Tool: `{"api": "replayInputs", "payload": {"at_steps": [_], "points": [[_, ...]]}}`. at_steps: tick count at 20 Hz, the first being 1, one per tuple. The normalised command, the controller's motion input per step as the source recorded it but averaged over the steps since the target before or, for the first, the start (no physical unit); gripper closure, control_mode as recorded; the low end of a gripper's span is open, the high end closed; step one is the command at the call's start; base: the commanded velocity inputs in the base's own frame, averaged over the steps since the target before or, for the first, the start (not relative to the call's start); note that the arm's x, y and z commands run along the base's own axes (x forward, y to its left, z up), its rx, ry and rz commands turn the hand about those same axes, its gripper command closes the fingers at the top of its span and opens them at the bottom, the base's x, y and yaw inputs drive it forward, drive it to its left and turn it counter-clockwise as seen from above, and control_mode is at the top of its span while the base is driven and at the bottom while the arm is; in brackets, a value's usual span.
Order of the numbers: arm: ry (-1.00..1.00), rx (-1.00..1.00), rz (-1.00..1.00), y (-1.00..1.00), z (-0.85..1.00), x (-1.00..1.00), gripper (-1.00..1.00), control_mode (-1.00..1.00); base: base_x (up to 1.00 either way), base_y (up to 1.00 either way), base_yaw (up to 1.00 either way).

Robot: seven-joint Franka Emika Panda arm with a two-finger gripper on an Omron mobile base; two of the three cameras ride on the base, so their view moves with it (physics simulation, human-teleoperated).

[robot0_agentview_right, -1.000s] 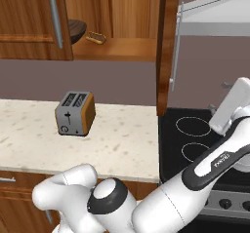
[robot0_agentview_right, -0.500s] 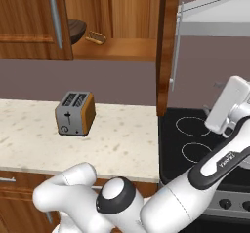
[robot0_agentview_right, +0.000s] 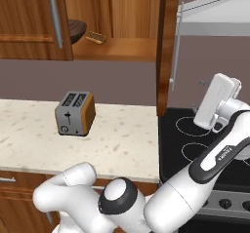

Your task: Pick the mug and place it in the sink. Pick the bowl and place it in the open cabinet and then close the cabinet.

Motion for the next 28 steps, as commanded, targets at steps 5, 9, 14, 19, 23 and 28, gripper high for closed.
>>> {"api": "replayInputs", "payload": {"at_steps": [5, 9, 14, 19, 23, 28], "points": [[-0.09, 0.00, 0.10, 0.55, 0.04, 0.00, -1.00, -1.00, 0.00, 0.00, 0.00], [-0.17, -0.05, 0.08, 0.89, 0.16, -0.16, -1.00, -1.00, 0.00, 0.00, 0.00], [-0.22, -0.08, 0.01, 1.00, 0.20, -0.34, -1.00, -1.00, 0.00, 0.00, 0.00], [-0.22, -0.08, 0.00, 1.00, 0.16, -0.41, -1.00, -1.00, 0.00, 0.00, 0.00], [-0.26, -0.07, 0.00, 1.00, 0.11, -0.61, -1.00, -1.00, 0.00, 0.00, 0.00], [-0.34, -0.13, -0.14, 1.00, 0.06, -0.54, -1.00, -1.00, 0.00, 0.00, 0.00]]}}
